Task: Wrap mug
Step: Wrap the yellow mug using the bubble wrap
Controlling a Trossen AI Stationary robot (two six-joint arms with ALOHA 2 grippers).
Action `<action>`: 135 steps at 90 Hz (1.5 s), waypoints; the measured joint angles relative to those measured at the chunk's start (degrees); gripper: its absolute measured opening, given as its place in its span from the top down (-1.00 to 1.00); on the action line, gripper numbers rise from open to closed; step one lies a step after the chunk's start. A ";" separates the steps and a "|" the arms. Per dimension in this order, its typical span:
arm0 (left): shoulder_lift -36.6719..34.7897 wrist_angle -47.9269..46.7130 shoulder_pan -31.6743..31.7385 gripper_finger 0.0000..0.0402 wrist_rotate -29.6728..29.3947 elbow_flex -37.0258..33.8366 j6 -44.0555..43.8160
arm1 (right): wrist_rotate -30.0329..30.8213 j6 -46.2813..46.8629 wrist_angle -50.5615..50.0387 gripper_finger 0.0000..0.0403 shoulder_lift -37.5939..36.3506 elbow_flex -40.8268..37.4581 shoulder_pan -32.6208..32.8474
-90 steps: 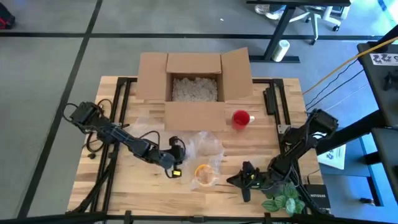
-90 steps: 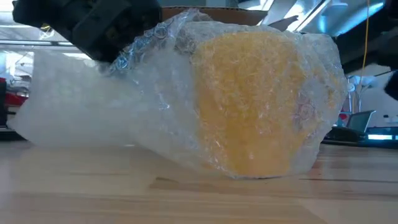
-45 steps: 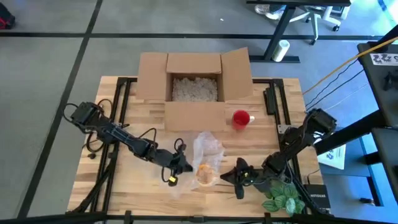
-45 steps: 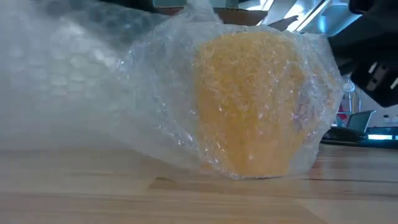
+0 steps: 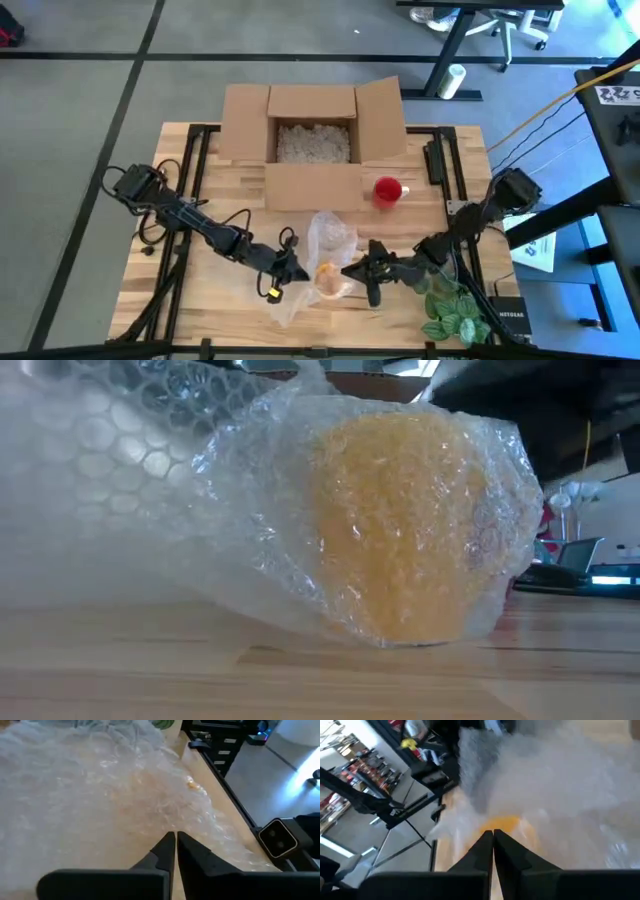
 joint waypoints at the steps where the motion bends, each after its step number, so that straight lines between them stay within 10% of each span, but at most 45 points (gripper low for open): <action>1: 0.00 0.00 0.00 1.00 0.00 0.00 0.06 | -0.49 -0.41 -0.53 1.00 -0.04 0.46 -0.26; 43: 0.02 0.31 1.48 1.00 -0.54 0.00 0.64 | -5.80 -18.27 -34.56 1.00 -0.04 27.67 -7.09; 135: 0.04 -13.38 6.18 1.00 -7.34 -5.69 -6.28 | -27.81 4.15 -54.47 1.00 9.17 32.01 -11.22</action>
